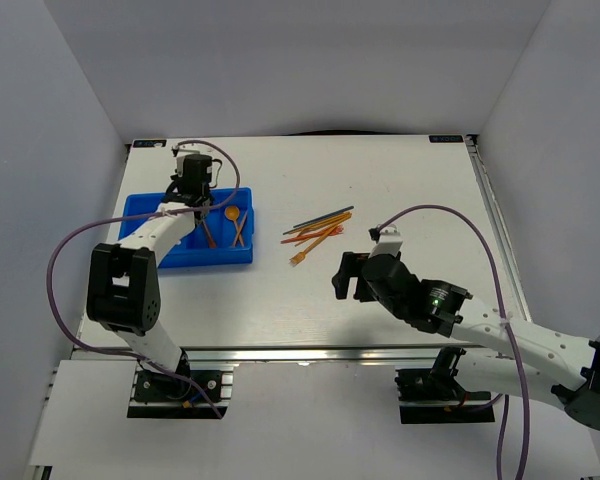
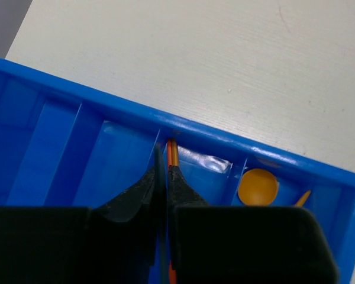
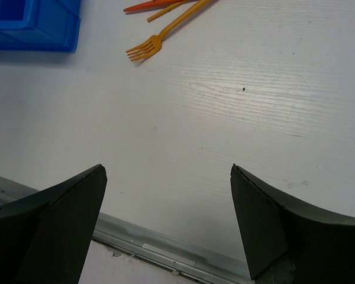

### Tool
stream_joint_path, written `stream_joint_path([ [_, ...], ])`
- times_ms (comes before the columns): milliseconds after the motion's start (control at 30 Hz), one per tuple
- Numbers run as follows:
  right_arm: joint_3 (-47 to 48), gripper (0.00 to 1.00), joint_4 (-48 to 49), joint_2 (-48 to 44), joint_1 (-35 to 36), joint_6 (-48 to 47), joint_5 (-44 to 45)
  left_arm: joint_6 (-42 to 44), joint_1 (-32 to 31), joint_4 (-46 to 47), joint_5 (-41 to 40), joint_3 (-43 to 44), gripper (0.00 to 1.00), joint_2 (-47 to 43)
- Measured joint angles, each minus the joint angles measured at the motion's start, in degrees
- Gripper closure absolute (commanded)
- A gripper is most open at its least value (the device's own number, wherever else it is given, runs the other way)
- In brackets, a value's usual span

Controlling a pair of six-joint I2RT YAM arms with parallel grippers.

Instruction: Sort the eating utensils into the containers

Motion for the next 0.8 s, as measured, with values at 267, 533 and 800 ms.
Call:
stream_joint_path([
  [267, 0.02, 0.11, 0.33, 0.87, -0.15, -0.15, 0.00, 0.68, 0.00, -0.24, -0.09, -1.92, 0.47, -1.03],
  [533, 0.02, 0.11, 0.20, 0.85, -0.26, -0.31, 0.28, 0.07, -0.83, -0.98, 0.96, -2.78, 0.02, -5.09],
  [800, 0.66, 0.11, -5.31, 0.52, -2.14, 3.23, 2.91, 0.15, -15.82, -4.74, 7.74, 4.52, 0.10, -2.36],
])
